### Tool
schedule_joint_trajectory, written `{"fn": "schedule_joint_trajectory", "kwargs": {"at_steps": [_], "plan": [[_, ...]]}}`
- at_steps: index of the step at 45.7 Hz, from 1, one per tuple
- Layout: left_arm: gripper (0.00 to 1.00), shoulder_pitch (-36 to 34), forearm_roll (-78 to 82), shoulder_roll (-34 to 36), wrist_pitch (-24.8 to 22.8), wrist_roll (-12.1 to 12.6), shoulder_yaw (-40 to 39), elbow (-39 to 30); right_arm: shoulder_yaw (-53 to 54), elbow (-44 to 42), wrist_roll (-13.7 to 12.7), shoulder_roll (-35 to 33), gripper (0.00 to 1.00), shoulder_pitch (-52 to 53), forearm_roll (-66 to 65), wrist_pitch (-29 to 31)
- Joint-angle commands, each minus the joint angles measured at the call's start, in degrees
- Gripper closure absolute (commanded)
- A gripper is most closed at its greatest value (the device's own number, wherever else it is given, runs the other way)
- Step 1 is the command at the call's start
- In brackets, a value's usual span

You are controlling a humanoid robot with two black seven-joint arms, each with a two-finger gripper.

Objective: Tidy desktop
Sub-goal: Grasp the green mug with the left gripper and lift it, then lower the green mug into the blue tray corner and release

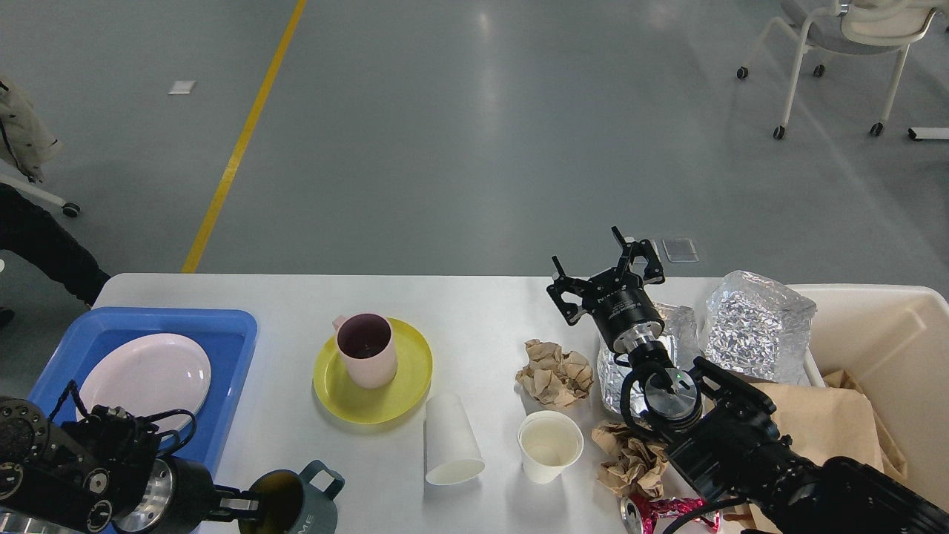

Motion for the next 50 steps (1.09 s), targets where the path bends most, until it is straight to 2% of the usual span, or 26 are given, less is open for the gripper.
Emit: {"fn": "schedule_joint_trajectory", "kwargs": {"at_steps": [1, 7, 11, 13, 17, 21, 23, 31, 42, 50], "plan": [[1.00, -8.45, 3.82, 7.60, -10.46, -0.05, 0.84, -1.98, -0.02, 0.00, 0.00, 0.00, 0.00, 0.00, -0.07, -0.02], [1.00, -20.22, 9.45, 19.72, -26.89, 0.04, 1.28, -1.37, 0.07, 0.00, 0.00, 0.00, 0.00, 0.00, 0.01, -0.02], [1.00, -25.51, 16.64, 26.93, -37.27, 0.12, 1.11, 2.05, 0.07, 0.00, 0.00, 0.00, 0.00, 0.00, 0.01, 0.07], [1.00, -26.13, 21.56, 30.27, -40.27, -0.05, 0.32, 4.86, -0.02, 0.00, 0.00, 0.00, 0.00, 0.00, 0.01, -0.02], [1.00, -25.61, 31.23, 34.50, -41.60, -1.80, -0.13, 12.06, -0.02, 0.00, 0.00, 0.00, 0.00, 0.00, 0.01, -0.02], [1.00, -23.68, 38.45, 35.91, -41.16, -7.07, -0.04, 19.44, -0.02, 0.09, 0.00, 0.00, 0.00, 0.00, 0.01, -0.02], [1.00, -21.22, 40.04, 36.00, -40.28, -8.92, -0.04, 22.96, -0.02, 0.00, 0.00, 0.00, 0.00, 0.00, -0.07, -0.02], [1.00, -7.25, 40.13, 35.21, -30.27, -14.02, -1.62, 32.29, -0.02, 0.09, 0.00, 0.00, 0.00, 0.00, 0.01, 0.07], [1.00, 7.61, 37.59, 32.93, -21.65, -13.76, -7.77, 34.93, -0.02, 0.00, 0.00, 0.00, 0.00, 0.00, 0.01, -0.02], [1.00, 17.63, 32.67, 29.24, -16.55, -13.76, -11.11, 39.32, 0.07, 0.00, 0.00, 0.00, 0.00, 0.00, 0.01, -0.02]]}}
